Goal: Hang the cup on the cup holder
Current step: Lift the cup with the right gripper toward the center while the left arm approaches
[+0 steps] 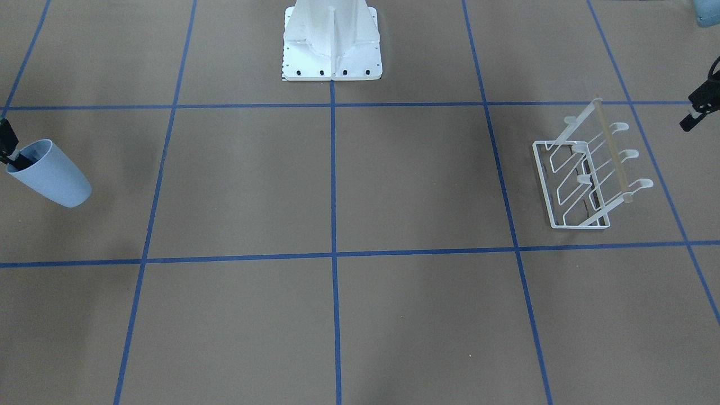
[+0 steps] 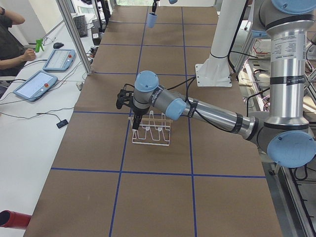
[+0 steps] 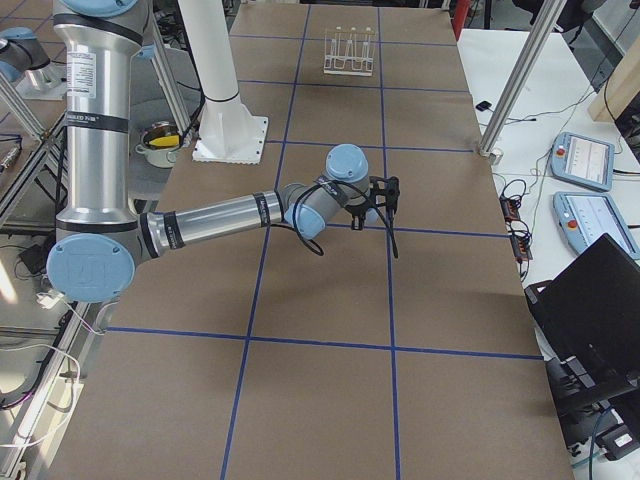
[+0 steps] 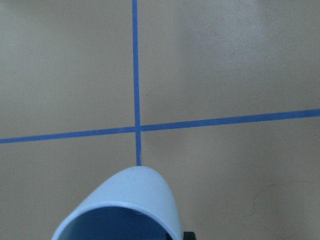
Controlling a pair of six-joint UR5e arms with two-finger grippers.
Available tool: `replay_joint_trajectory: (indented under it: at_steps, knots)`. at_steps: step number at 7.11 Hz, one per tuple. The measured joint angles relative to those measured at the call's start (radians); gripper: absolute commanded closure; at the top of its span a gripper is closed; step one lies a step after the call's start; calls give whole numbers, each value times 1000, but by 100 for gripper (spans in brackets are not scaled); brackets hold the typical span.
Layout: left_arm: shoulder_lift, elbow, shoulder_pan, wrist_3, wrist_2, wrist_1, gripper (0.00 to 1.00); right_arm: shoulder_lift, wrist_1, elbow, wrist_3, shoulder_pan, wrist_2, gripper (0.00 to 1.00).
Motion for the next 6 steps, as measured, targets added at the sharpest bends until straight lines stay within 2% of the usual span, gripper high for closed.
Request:
replay_joint_trajectory:
  at_steps: [2,4,6]
  knots:
    - [-117,-10,129,-301,-2,-54,2,51,26,-1,82,-8,57,100]
    - [-234,-5,233,-639,9,-193,2,112,56,-2,173,-23,102,100]
    - [-345,1,310,-949,18,-290,2,171,209,-5,436,-80,110,100]
